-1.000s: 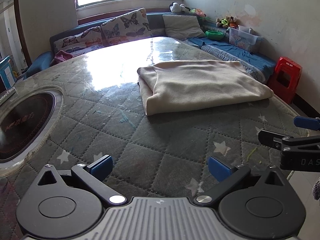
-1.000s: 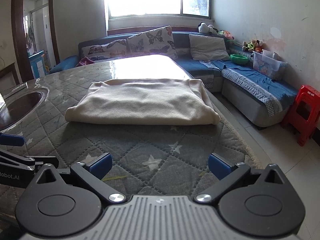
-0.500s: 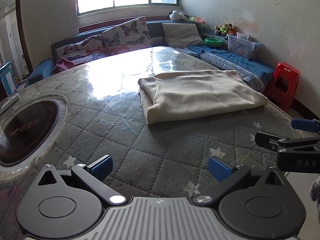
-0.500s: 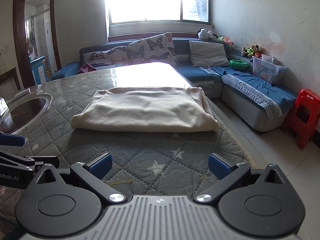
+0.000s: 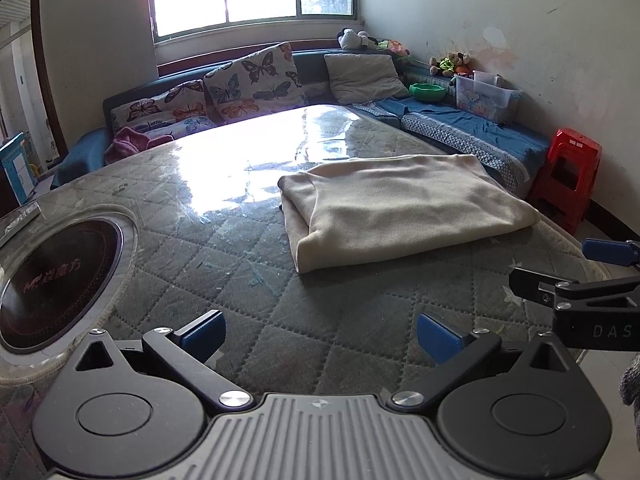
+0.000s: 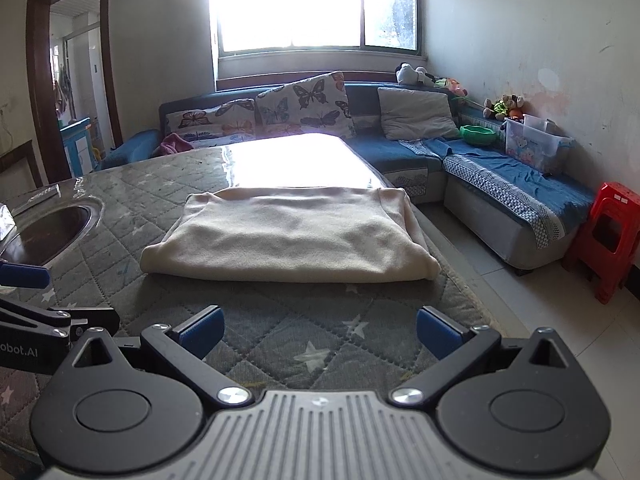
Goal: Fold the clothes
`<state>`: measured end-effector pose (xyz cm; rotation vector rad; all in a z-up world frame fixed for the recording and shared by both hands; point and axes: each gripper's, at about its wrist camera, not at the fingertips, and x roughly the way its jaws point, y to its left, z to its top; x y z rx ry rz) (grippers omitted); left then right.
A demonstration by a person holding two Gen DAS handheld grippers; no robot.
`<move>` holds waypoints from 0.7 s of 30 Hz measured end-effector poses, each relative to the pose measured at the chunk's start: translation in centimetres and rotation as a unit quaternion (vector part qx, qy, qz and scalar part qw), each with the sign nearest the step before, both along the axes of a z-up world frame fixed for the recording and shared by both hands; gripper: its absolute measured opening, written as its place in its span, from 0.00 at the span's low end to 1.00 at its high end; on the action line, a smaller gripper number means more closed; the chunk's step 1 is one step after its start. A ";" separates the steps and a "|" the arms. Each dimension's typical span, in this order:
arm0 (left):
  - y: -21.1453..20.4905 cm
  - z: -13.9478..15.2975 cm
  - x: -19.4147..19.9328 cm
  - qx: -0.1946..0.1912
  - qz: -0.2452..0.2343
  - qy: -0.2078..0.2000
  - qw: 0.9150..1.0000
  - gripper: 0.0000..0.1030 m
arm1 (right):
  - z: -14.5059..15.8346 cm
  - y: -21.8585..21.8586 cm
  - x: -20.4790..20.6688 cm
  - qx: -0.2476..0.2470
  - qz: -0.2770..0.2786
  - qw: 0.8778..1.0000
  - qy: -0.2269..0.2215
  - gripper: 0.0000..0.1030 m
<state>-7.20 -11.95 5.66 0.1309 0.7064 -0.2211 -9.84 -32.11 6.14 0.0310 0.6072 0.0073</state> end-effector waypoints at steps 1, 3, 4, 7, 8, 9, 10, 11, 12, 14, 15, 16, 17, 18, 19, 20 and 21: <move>0.0 0.1 0.1 0.001 0.000 -0.001 1.000 1.00 | 0.0 0.0 0.1 0.001 0.000 1.000 0.000 1.00; -0.1 0.1 0.4 0.002 0.000 -0.001 1.000 1.00 | 0.0 0.0 0.3 0.001 0.000 1.000 0.000 1.00; -0.2 0.1 0.6 0.002 0.000 -0.001 1.000 1.00 | -0.1 0.0 0.5 0.002 0.000 1.000 0.001 1.00; -0.3 0.0 1.0 0.003 0.001 0.001 1.000 1.00 | -0.2 0.1 0.9 0.004 0.001 1.000 0.003 1.00; -0.3 0.0 1.2 0.003 0.002 0.001 1.000 1.00 | -0.2 0.1 1.0 0.004 0.001 1.000 0.004 1.00; -0.3 0.0 1.4 0.003 0.002 0.002 1.000 1.00 | -0.2 0.1 1.1 0.004 0.001 1.000 0.005 1.00; -0.2 0.0 1.6 0.002 0.003 0.003 1.000 1.00 | -0.2 0.1 1.3 0.004 0.001 1.000 0.006 1.00; -0.2 0.0 1.8 0.002 0.004 0.003 1.000 1.00 | -0.3 0.1 1.5 0.004 0.001 1.000 0.008 1.00; -0.2 -0.1 2.1 0.001 0.005 0.004 1.000 1.00 | -0.3 0.1 1.7 0.003 0.001 1.000 0.009 1.00; -0.2 -0.2 2.5 0.001 0.007 0.006 1.000 1.00 | -0.4 0.1 2.1 0.004 0.001 1.000 0.011 1.00; -0.2 -0.2 2.7 0.001 0.008 0.006 1.000 1.00 | -0.5 0.1 2.3 0.004 0.001 1.000 0.013 1.00; -0.2 -0.2 2.9 0.001 0.009 0.005 1.000 1.00 | -0.5 0.1 2.6 0.005 0.002 1.000 0.014 1.00; -0.1 -0.2 3.1 0.001 0.010 0.006 1.000 1.00 | -0.6 0.1 2.7 0.005 0.003 1.000 0.015 1.00; -0.1 -0.2 3.3 0.000 0.011 0.006 1.000 1.00 | -0.6 0.1 2.9 0.005 0.003 1.000 0.016 1.00; -0.1 -0.3 3.4 0.000 0.012 0.007 1.000 1.00 | -0.7 0.2 3.1 0.005 0.003 1.000 0.017 1.00; -0.1 -0.3 3.6 0.001 0.012 0.008 1.000 1.00 | -0.7 0.2 3.2 0.005 0.004 1.000 0.018 1.00; -0.1 -0.4 3.8 0.001 0.013 0.009 1.000 1.00 | -0.8 0.2 3.4 0.006 0.004 1.000 0.020 1.00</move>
